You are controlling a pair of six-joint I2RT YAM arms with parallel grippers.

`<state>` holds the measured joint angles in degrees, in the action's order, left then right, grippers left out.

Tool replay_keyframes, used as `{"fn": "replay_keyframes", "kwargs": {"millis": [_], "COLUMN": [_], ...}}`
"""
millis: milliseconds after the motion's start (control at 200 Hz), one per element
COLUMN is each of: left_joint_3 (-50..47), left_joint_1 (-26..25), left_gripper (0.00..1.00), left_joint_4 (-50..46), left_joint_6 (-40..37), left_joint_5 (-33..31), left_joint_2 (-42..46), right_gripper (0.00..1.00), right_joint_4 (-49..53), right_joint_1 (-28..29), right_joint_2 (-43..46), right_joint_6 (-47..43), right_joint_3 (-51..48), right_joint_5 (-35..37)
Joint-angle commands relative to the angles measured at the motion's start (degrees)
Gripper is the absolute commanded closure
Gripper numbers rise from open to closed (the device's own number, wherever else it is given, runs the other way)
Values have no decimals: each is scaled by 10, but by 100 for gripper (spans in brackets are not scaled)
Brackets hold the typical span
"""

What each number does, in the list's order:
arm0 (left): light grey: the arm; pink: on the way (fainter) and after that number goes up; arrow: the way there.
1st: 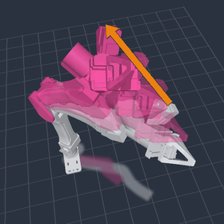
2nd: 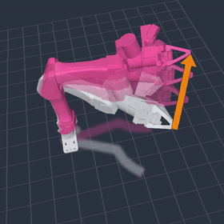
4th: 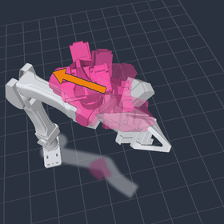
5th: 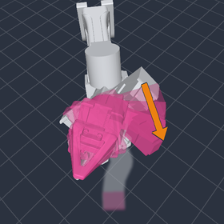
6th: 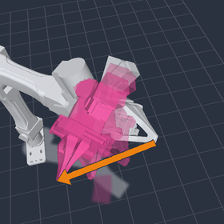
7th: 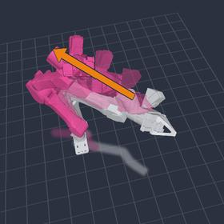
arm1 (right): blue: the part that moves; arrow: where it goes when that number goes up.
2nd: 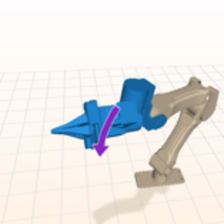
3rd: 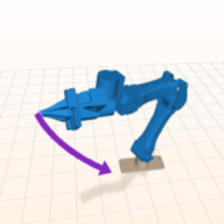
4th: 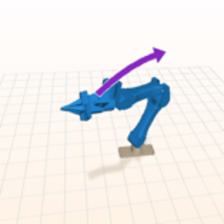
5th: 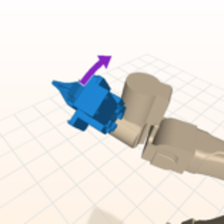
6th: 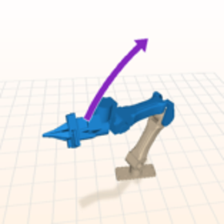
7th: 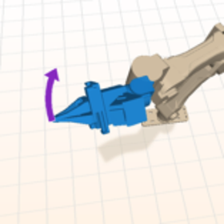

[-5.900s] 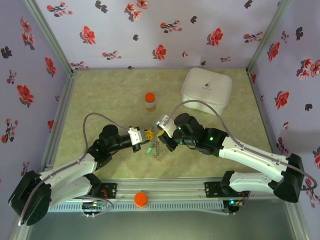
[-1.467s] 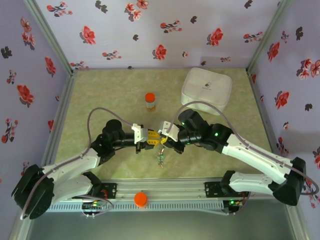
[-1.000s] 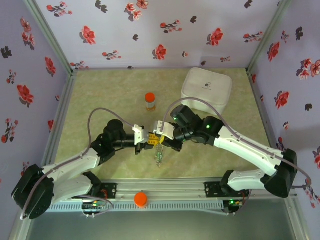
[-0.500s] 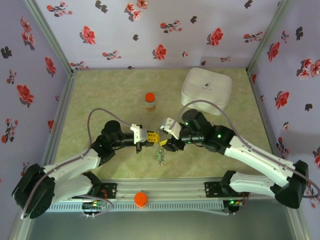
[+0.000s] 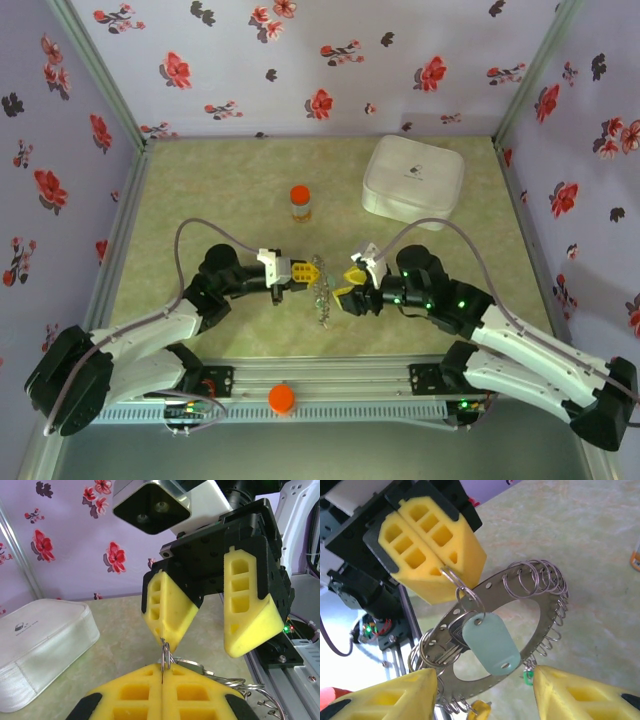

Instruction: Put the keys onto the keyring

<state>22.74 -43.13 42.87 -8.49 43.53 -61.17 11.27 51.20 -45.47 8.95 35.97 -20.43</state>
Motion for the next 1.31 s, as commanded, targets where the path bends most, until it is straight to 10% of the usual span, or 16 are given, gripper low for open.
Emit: {"fn": "replay_keyframes", "kwargs": {"millis": [0, 840, 1300], "left_joint_3": [-2, -3, -3], "left_joint_1": [-4, -4, -4], "left_gripper": [100, 100, 100], "left_joint_4": [23, 19, 12], "left_joint_6": [-5, -10, -17], "left_joint_5": [2, -1, -3], "left_joint_2": [11, 17, 15], "right_gripper": [45, 51, 92], "right_joint_4": [-69, -2, 35], "right_joint_1": [-4, 41, 54], "right_joint_2": [-5, -58, -47], "right_joint_6": [67, 34, 21], "right_joint_3": [-10, 42, 103], "right_joint_5": [-15, 145, 177]}}
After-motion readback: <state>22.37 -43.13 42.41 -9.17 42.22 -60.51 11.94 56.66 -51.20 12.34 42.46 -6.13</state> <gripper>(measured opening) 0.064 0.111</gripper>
